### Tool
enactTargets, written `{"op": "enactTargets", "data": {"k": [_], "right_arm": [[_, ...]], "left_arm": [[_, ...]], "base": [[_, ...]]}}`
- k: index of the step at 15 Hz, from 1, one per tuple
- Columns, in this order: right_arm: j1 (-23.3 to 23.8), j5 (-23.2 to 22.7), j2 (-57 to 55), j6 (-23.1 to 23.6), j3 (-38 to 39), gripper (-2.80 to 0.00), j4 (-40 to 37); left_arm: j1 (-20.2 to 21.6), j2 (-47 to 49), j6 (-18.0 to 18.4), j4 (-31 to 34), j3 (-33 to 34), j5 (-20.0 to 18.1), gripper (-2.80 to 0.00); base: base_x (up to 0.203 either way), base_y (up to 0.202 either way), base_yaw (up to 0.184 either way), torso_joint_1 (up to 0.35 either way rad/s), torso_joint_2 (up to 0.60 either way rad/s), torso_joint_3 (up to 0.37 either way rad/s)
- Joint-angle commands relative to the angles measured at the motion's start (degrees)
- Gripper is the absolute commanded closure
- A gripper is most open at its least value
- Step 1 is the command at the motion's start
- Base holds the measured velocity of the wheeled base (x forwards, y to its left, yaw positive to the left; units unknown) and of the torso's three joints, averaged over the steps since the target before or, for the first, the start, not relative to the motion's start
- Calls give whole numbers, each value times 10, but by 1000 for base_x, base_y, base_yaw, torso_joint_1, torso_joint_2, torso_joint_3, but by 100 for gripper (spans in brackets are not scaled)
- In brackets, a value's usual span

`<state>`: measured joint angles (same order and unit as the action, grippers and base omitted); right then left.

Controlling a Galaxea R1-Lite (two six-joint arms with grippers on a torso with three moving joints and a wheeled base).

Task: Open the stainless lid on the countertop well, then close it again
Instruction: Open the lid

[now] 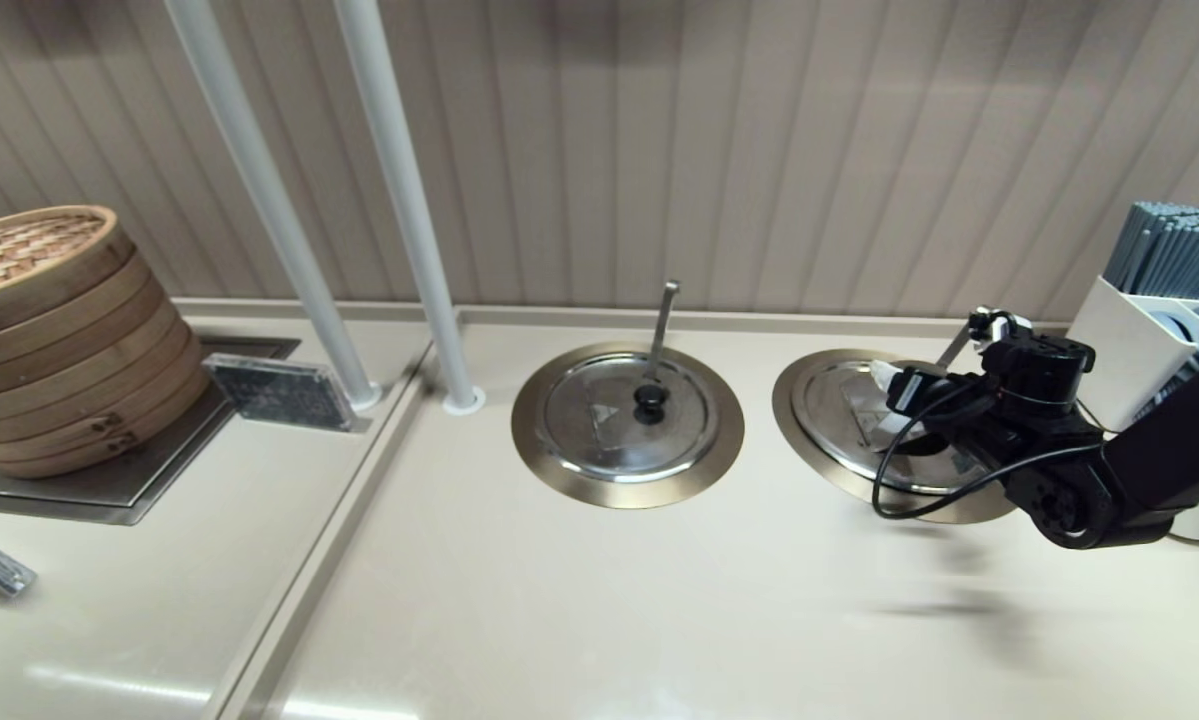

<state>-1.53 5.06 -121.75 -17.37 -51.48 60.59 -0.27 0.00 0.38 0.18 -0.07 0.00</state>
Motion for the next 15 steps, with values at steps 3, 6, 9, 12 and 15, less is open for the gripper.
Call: {"op": "enactTargets", "data": {"k": [3, 6, 9, 12, 15], "right_arm": [[-23, 5, 9, -6, 1, -280, 1], [-37, 12, 10, -7, 1, -280, 1], [-68, 29, 10, -12, 1, -280, 2], [-109, 52, 9, -13, 2, -280, 17], [-130, 74, 25, -14, 8, -280, 21]], "left_arm": [[0, 0, 0, 0, 0, 0, 0], [0, 0, 0, 0, 0, 0, 0], [0, 0, 1, 0, 0, 0, 0], [0, 0, 0, 0, 0, 0, 0], [0, 0, 0, 0, 0, 0, 0]], "base": [[0, 0, 0, 0, 0, 0], [0, 0, 0, 0, 0, 0], [0, 0, 0, 0, 0, 0], [0, 0, 0, 0, 0, 0], [0, 0, 0, 0, 0, 0]]}}
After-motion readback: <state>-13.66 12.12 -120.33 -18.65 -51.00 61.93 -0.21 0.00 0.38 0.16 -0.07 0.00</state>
